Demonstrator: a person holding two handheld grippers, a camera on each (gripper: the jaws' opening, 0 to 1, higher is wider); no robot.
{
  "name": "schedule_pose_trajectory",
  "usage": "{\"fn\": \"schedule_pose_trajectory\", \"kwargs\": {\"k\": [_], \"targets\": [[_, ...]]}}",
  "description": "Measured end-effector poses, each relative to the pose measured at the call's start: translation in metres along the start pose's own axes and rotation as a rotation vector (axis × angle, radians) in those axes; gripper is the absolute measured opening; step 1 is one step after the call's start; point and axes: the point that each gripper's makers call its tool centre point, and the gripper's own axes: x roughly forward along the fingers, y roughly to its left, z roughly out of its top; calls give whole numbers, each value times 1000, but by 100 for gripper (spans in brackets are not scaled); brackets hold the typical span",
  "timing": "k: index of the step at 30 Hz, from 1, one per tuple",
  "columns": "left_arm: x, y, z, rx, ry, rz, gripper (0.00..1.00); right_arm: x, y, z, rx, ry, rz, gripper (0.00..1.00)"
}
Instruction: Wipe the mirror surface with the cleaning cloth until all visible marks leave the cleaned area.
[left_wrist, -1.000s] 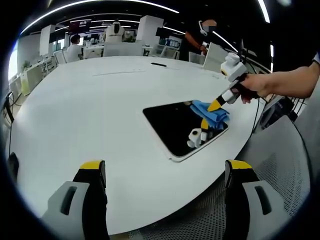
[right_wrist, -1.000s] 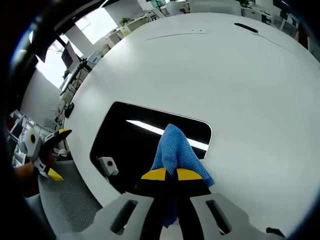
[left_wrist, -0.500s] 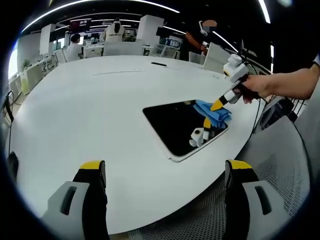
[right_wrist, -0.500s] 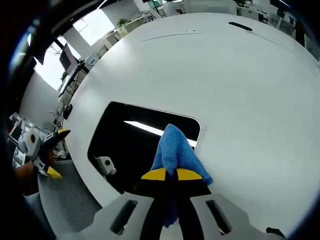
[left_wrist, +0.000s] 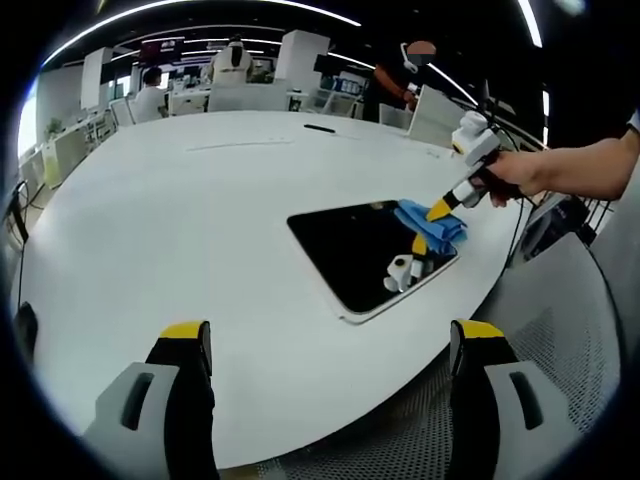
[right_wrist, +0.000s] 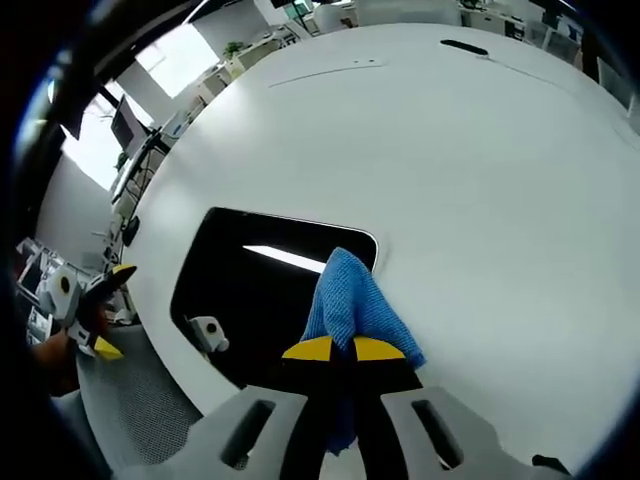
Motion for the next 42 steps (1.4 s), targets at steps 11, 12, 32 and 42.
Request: {"fn": "schedule_pose_trajectory", "kwargs": {"k": [11, 12, 32, 42], "targets": [[-1, 8, 5, 29, -37, 31, 99, 1, 1, 2, -17, -20, -24, 1], [0, 8, 5, 28, -37, 31, 99, 1, 1, 1, -28, -21, -27, 1], [1, 14, 4, 45, -37, 57, 99, -2, 5, -15, 16, 12, -73, 0], [1, 13, 6, 50, -41, 64, 99, -8, 14, -36, 7, 28, -84, 0]]}}
